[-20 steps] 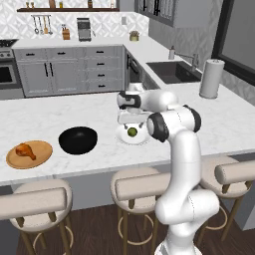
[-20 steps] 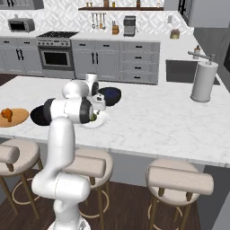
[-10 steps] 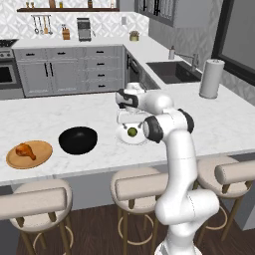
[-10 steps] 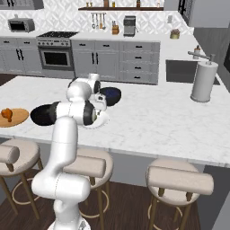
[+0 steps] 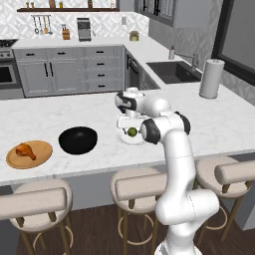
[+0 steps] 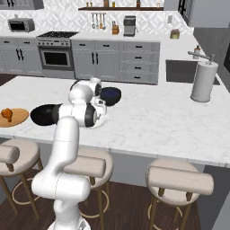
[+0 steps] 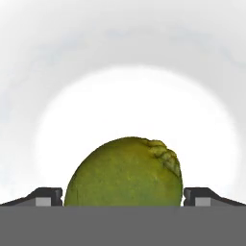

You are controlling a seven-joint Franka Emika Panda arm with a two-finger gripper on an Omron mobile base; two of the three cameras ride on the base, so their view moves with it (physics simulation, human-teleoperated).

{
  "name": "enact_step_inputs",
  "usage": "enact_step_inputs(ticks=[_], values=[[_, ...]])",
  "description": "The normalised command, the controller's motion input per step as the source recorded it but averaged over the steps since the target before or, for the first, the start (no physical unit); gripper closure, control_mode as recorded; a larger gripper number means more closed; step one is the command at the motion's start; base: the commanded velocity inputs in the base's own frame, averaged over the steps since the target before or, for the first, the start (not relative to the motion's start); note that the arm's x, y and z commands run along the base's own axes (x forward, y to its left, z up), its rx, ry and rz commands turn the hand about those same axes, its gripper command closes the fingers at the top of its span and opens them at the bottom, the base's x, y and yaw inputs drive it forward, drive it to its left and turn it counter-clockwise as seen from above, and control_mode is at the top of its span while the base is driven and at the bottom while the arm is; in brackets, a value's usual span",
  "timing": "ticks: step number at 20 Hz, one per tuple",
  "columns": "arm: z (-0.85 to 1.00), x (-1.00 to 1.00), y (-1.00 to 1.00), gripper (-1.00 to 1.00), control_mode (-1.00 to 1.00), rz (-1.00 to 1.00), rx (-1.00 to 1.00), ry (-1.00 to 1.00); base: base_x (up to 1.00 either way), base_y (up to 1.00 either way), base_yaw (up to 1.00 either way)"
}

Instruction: Pick the chicken drumstick and lime from their plates and place them in the bowl. Then put the bowl in the fridge.

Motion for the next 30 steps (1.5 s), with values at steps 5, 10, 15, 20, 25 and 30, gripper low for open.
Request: enact_step_inputs(ticks=[5, 10, 15, 20, 25, 30], values=[[-0.29, -0.01, 0.01, 1.00, -1.00, 0.00, 0.00, 0.09, 0.00, 0.00, 0.00], [-0.03, -0.54, 0.01, 1.00, -1.00, 0.00, 0.01, 0.00, 0.00, 0.00, 0.00], [0.15, -0.99, 0.14, 1.00, -1.00, 0.00, 0.05, -0.11, 0.00, 0.00, 0.00], [0.53, -0.81, 0.26, 1.00, -1.00, 0.00, 0.02, -0.17, 0.00, 0.00, 0.00], [0.73, -0.60, 0.40, 1.00, -1.00, 0.00, 0.04, -0.04, 0.00, 0.00, 0.00], [0.63, -0.21, 0.63, 1.00, -1.00, 0.00, 0.03, -0.02, 0.00, 0.00, 0.00]])
